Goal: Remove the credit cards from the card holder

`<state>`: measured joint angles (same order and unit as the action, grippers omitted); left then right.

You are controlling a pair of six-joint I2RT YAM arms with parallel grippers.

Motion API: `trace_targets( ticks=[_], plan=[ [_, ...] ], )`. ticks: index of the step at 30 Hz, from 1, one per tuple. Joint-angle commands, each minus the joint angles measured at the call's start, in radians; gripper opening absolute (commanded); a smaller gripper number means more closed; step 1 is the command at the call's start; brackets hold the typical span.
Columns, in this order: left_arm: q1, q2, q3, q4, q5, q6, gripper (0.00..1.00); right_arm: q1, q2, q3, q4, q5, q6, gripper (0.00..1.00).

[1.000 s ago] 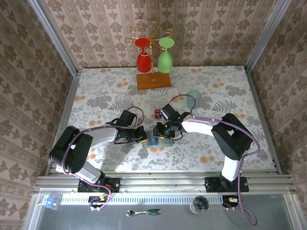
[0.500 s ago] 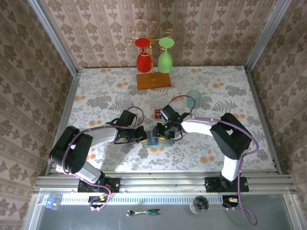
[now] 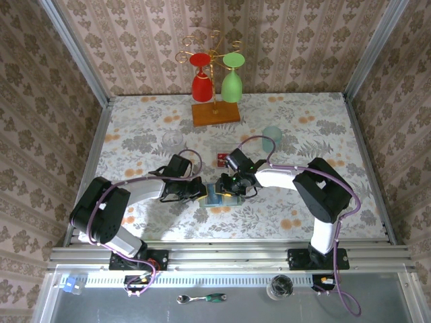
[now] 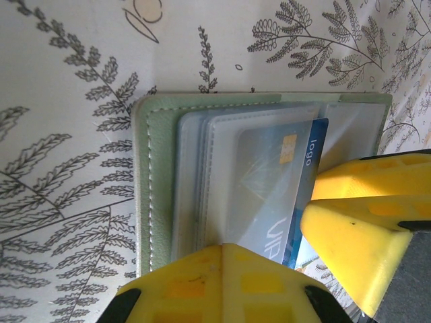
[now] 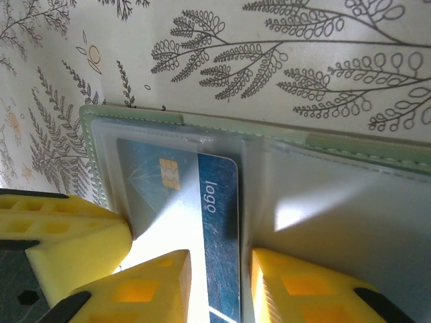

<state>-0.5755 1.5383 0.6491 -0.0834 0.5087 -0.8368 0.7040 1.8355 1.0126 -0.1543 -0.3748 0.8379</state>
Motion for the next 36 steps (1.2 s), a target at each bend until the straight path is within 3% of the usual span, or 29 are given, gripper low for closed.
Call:
trace_targets(
  ticks=[1, 36],
  plan=[
    [0.002, 0.018, 0.013, -0.056, -0.028, 0.002, 0.0, 0.0, -0.027, -0.014, 0.032, -0.026, 0.006, 0.29],
    [0.006, 0.006, 0.015, -0.071, -0.03, 0.003, 0.0, -0.012, -0.056, -0.086, 0.159, -0.07, 0.031, 0.19]
  ],
)
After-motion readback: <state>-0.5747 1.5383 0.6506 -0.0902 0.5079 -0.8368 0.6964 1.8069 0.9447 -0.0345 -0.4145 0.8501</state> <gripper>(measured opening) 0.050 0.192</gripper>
